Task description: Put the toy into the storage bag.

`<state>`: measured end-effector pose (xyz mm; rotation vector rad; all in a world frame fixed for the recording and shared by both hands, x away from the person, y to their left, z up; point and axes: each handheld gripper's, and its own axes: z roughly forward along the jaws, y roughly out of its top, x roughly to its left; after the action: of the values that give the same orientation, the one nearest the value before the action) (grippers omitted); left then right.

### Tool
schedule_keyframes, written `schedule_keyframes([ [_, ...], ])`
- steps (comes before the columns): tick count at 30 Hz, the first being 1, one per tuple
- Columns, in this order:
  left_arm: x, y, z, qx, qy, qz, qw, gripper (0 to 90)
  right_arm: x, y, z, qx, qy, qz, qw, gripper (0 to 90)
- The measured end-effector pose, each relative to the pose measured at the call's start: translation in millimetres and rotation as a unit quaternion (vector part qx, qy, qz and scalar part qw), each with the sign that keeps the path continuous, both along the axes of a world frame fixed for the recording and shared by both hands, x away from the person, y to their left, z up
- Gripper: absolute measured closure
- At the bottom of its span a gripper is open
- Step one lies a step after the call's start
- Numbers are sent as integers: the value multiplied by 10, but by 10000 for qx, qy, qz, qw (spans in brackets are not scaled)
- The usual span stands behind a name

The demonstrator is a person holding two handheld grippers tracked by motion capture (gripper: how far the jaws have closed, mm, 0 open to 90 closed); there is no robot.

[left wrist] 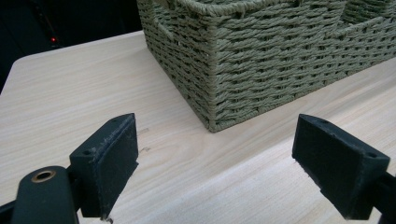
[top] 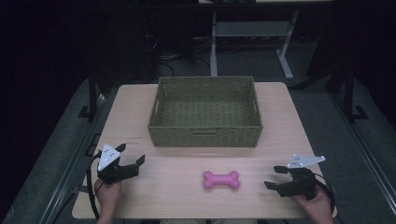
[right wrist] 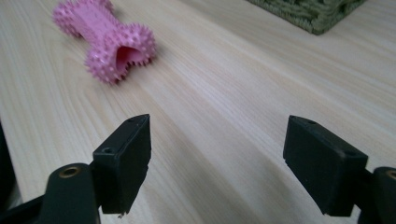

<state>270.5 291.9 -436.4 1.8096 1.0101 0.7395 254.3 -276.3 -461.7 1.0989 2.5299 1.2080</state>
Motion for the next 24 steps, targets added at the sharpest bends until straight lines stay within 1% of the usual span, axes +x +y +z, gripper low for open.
schedule_keyframes([
  [3,9,-12,-9,13,14,-5,10000,138,9,-4,-25,-56,-7,13,10000,226],
  [5,11,-14,-10,27,18,-13,10000,138,14,-1,-15,-42,54,8,10000,226],
  [7,5,-13,-5,45,-9,-49,10000,139,11,8,9,-49,-32,49,10000,226],
  [8,-4,-6,-1,-1,-46,-46,10000,139,11,17,21,-8,-38,65,10000,226],
  [11,-4,-3,-1,-2,-27,-24,10000,138,7,47,36,-27,-84,75,9999,226],
  [12,-10,-5,3,46,-43,-23,10000,138,25,87,40,-118,-56,129,9998,226],
  [13,-10,-5,3,46,-43,-23,10000,138,25,87,40,-118,-56,129,9998,226],
  [14,-12,-8,6,54,-58,-36,10000,138,38,142,45,-211,-54,204,9996,224],
  [16,-12,-12,5,60,-54,-42,10000,139,48,159,45,-244,-64,250,9994,222],
  [18,-9,-12,0,69,-57,-24,10000,138,53,242,77,-297,-75,361,9989,221],
  [19,-9,-12,0,69,-57,-24,10000,138,53,242,77,-297,-75,361,9989,221],
  [21,-7,-5,-2,52,-49,12,10000,138,57,284,100,-336,-131,437,9984,221],
  [22,-6,0,-2,38,-47,-4,10000,139,61,323,119,-379,-106,499,9980,221],
  [23,-6,0,-2,38,-47,-4,10000,139,61,323,119,-379,-106,499,9980,221],
  [24,-11,-1,1,50,-57,3,10000,139,63,336,127,-433,-117,531,9976,221],
])
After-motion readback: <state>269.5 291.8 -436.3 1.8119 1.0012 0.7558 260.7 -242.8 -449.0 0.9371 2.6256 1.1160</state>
